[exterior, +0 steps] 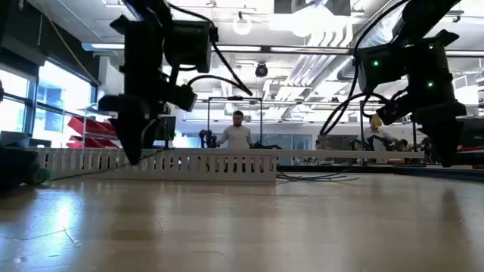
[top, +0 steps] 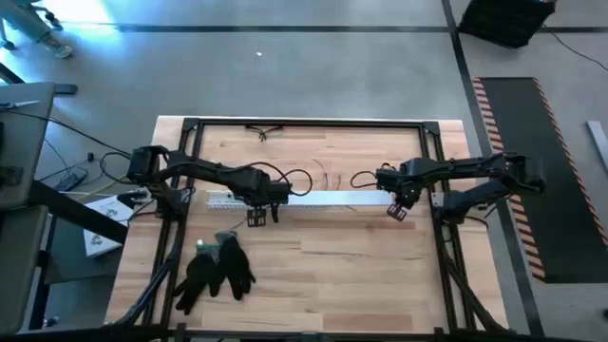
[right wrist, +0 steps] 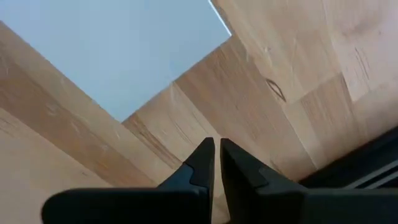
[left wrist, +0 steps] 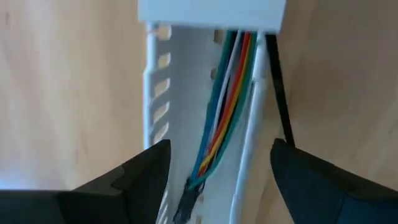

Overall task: Ziptie cables
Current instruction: Close the white cable duct

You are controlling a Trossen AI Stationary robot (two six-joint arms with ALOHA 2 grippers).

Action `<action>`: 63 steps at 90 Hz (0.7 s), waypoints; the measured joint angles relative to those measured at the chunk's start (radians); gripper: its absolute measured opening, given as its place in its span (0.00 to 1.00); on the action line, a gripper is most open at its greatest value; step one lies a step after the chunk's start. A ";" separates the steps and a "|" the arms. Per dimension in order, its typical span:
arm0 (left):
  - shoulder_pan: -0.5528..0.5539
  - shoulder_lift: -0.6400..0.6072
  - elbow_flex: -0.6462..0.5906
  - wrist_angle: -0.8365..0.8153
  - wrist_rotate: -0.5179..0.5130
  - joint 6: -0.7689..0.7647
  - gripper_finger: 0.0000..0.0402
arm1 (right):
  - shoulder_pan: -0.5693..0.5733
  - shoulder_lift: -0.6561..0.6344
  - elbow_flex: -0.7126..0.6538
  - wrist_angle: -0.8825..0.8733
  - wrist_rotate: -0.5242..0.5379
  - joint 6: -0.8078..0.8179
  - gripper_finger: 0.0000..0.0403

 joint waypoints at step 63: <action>-0.026 0.001 -0.009 0.067 0.013 0.027 0.63 | -0.087 0.000 0.000 -0.031 0.086 0.095 0.03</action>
